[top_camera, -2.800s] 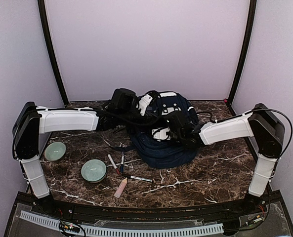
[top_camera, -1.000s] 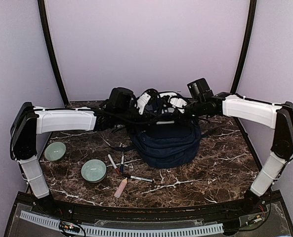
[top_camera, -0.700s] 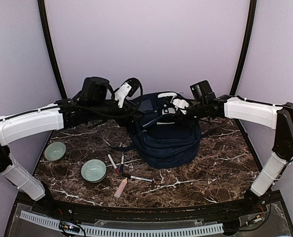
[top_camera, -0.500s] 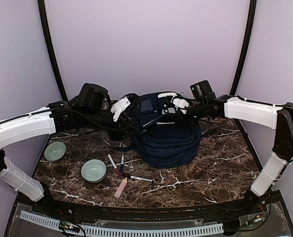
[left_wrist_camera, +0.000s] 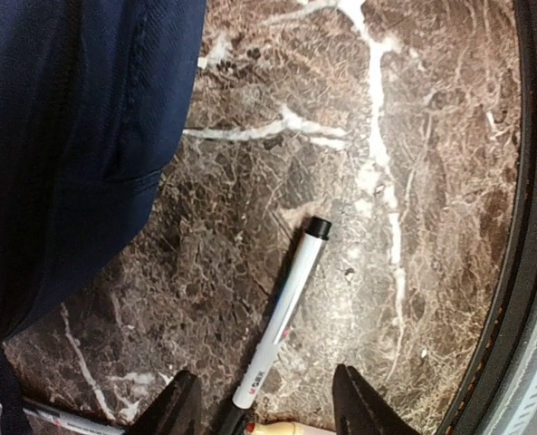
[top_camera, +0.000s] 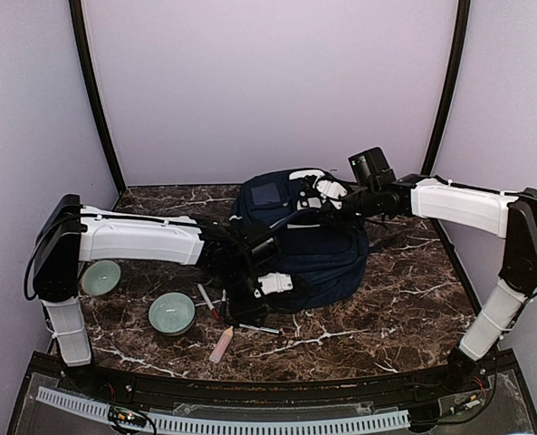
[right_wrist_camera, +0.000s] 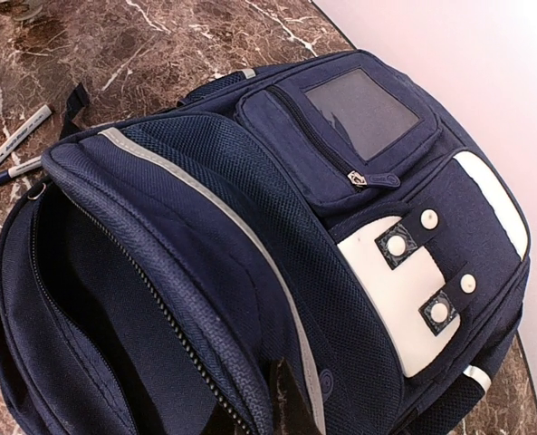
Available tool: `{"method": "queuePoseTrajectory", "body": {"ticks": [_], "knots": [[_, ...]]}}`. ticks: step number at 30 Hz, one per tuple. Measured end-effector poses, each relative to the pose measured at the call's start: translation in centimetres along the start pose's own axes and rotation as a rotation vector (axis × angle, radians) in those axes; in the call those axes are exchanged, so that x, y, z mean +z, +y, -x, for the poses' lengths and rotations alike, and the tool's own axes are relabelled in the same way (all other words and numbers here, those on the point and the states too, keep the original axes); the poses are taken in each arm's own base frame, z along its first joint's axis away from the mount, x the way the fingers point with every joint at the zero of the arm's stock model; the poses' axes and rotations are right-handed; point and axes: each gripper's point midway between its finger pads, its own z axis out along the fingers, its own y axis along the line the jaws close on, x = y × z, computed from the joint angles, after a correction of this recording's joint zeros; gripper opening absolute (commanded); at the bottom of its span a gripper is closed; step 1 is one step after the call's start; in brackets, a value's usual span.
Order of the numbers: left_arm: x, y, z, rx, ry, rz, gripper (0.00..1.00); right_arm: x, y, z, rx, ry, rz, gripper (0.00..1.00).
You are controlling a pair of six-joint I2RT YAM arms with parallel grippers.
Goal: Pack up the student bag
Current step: Pick up the second largest pocket of the bag from the student bag, then pick up the pen at the center of the board.
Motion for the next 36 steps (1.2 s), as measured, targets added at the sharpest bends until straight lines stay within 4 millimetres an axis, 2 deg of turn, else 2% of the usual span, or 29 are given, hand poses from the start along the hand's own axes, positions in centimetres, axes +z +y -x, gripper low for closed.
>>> {"method": "queuePoseTrajectory", "body": {"ticks": [5, 9, 20, 25, 30, 33, 36], "knots": [[2.8, 0.1, -0.8, 0.028, 0.092, 0.002, 0.49, 0.0, 0.0, 0.0, 0.0, -0.001, 0.001, 0.0], [3.9, 0.1, -1.4, 0.069, 0.135, 0.024, 0.43, 0.0, 0.0, 0.0, 0.0, -0.001, 0.001, 0.0], [4.7, 0.8, -2.1, 0.123, 0.184, 0.071, 0.15, 0.0, 0.1, 0.0, 0.007, -0.002, 0.004, 0.0], [4.9, 0.2, -1.8, 0.136, 0.174, 0.054, 0.12, 0.0, 0.1, 0.0, 0.011, -0.003, 0.004, 0.0], [5.2, -0.2, -0.8, 0.155, 0.161, 0.05, 0.22, 0.0, 0.1, 0.0, 0.015, -0.002, 0.005, 0.0], [5.4, -0.3, -0.1, 0.164, 0.146, 0.054, 0.14, 0.0, 0.1, 0.0, 0.015, -0.002, 0.004, 0.0], [5.5, -0.5, -0.1, 0.167, 0.151, 0.052, 0.11, 0.0, 0.2, 0.1, 0.015, -0.002, 0.006, 0.0]]}}
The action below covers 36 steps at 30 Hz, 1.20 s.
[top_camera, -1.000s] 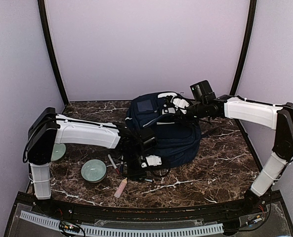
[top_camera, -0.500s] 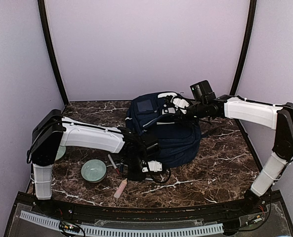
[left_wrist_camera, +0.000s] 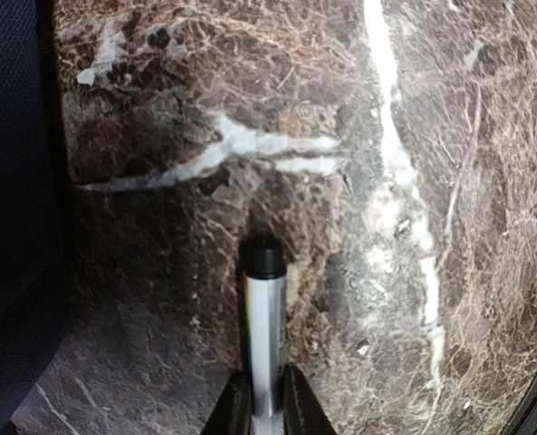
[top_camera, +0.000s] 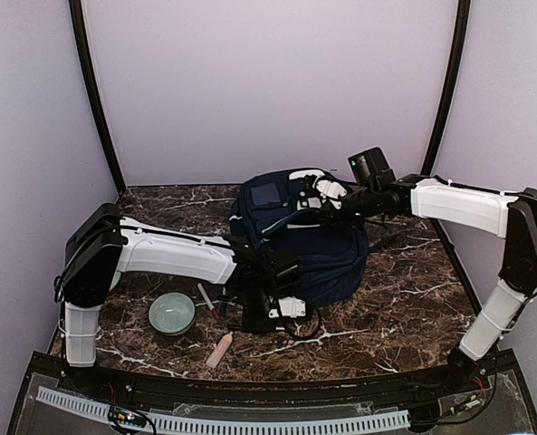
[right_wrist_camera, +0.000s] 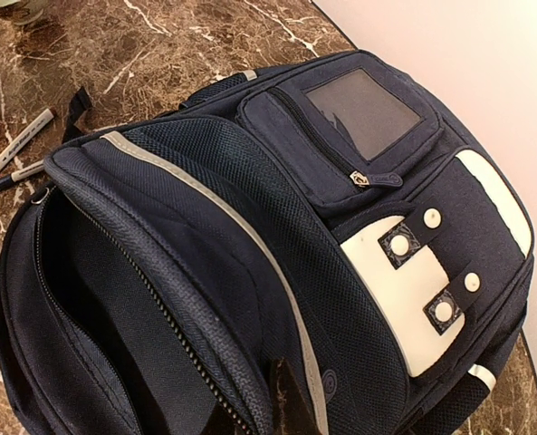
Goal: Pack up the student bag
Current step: Pick up the pen at the center of the board, then place the pen in the second largest pocket of the bag.
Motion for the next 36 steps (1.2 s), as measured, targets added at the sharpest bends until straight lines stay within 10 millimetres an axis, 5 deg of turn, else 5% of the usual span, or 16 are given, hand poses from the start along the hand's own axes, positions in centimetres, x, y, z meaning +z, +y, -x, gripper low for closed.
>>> {"method": "queuePoseTrajectory", "body": {"ticks": [13, 25, 36], "knots": [[-0.2, 0.1, 0.6, 0.001, -0.006, 0.011, 0.07, 0.0, 0.1, 0.1, 0.0, -0.001, 0.001, 0.0], [-8.6, 1.2, 11.4, 0.143, -0.285, 0.227, 0.03, 0.0, 0.1, 0.0, 0.001, 0.001, 0.004, 0.0], [-12.7, 8.7, 14.6, 0.233, -0.358, 0.733, 0.0, 0.0, 0.4, 0.0, 0.007, -0.001, 0.018, 0.0]]}}
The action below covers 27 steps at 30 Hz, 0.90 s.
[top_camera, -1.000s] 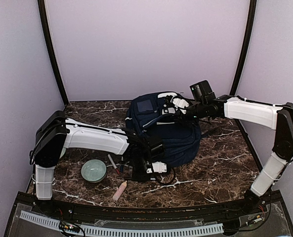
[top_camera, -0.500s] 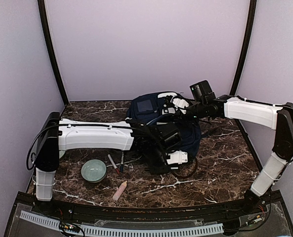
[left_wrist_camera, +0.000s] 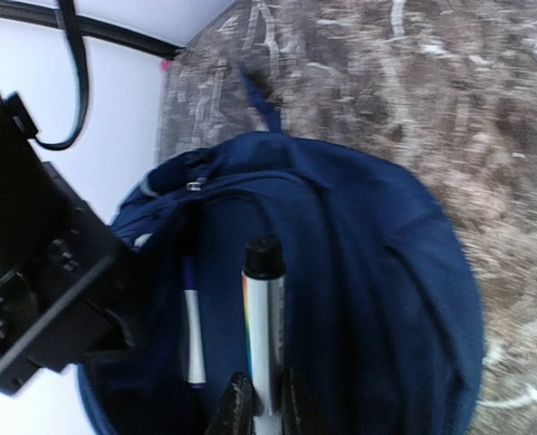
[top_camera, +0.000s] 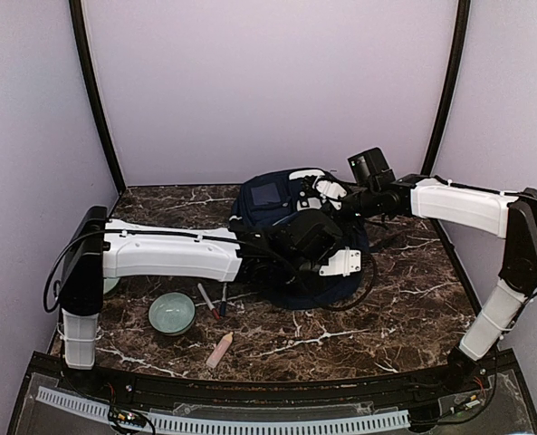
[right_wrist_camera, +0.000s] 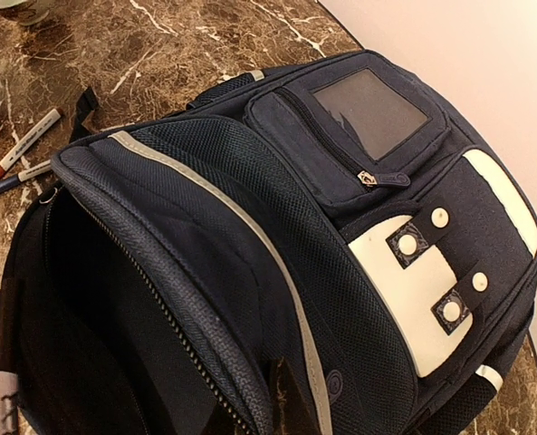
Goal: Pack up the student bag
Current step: Place the pen in the second largest pocket of the bag.
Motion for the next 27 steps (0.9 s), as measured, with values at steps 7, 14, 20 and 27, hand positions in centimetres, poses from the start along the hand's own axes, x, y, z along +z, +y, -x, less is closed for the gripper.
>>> {"method": "queuePoseTrajectory", "body": {"ticks": [7, 14, 20, 27], "knots": [[3.4, 3.2, -1.6, 0.015, 0.05, 0.182, 0.0, 0.0, 0.1, 0.1, 0.003, -0.004, 0.007, 0.0], [6.1, 5.3, -3.9, -0.007, 0.075, 0.252, 0.0, 0.0, 0.0, 0.2, 0.001, -0.008, 0.001, 0.0], [7.8, 5.1, -3.5, -0.003, 0.052, 0.254, 0.0, -0.2, -0.2, 0.3, 0.004, -0.014, 0.0, 0.0], [11.1, 4.5, -5.6, 0.009, 0.091, 0.243, 0.0, -0.3, 0.2, 0.4, 0.01, -0.012, 0.015, 0.0]]}}
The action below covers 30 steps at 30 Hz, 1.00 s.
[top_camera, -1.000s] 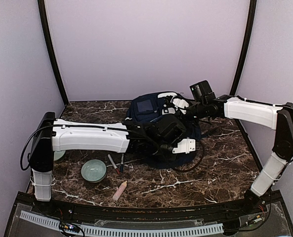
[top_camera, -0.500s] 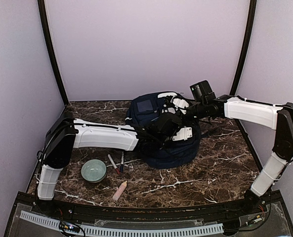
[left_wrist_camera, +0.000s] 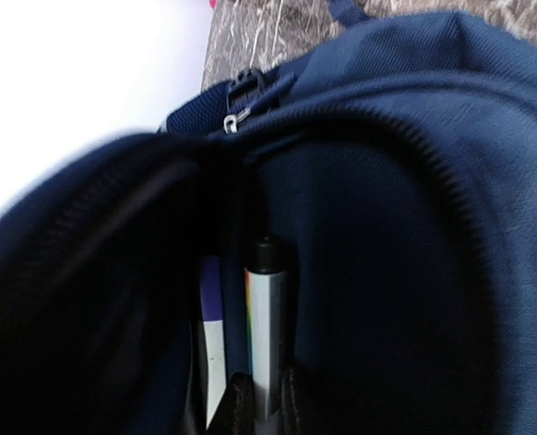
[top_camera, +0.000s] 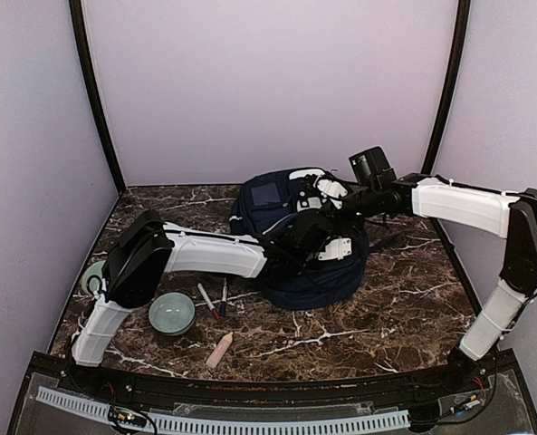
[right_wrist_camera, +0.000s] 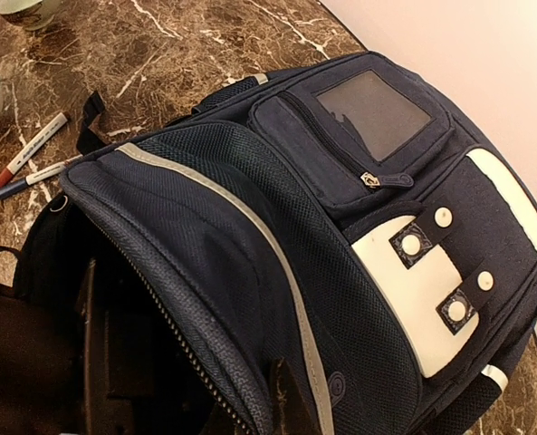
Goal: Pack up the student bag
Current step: Place the pen in the second largest pocket of the bag, then pick up the pen at the center of the board.
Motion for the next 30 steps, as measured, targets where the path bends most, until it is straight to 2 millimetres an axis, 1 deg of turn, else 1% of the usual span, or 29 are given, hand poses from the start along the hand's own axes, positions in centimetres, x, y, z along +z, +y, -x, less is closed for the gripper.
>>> {"method": "queuePoseTrajectory", "body": {"ticks": [3, 7, 10, 12, 15, 19, 22, 26, 30], "knots": [[0.5, -0.1, -0.3, 0.004, 0.006, 0.003, 0.01, 0.0, 0.1, -0.2, 0.005, 0.007, 0.002, 0.0], [0.9, 0.6, -0.5, -0.004, 0.013, 0.02, 0.04, 0.0, 0.0, -0.2, 0.007, 0.008, 0.0, 0.0], [1.8, 0.9, -0.6, -0.007, 0.025, 0.035, 0.06, 0.0, 0.0, -0.1, 0.011, 0.007, -0.001, 0.0], [2.4, 0.9, -0.9, -0.003, 0.034, 0.042, 0.11, 0.0, -0.1, -0.1, 0.012, 0.009, -0.004, 0.0], [2.6, 1.0, -1.1, 0.0, 0.038, 0.05, 0.18, -0.1, -0.1, -0.1, 0.016, 0.011, -0.003, 0.0], [2.6, 1.2, -0.9, -0.019, 0.036, 0.053, 0.32, -0.1, -0.2, -0.1, 0.017, 0.011, -0.008, 0.0], [2.6, 1.1, -0.9, -0.033, 0.035, 0.062, 0.39, -0.2, -0.2, 0.0, 0.016, 0.009, -0.009, 0.0], [2.1, 0.9, -0.7, -0.03, 0.026, 0.093, 0.46, -0.2, -0.3, 0.2, 0.018, 0.005, -0.01, 0.0], [1.1, 0.9, -0.3, -0.006, 0.014, 0.13, 0.49, -0.2, -0.3, 0.1, 0.02, 0.009, -0.009, 0.0]]}}
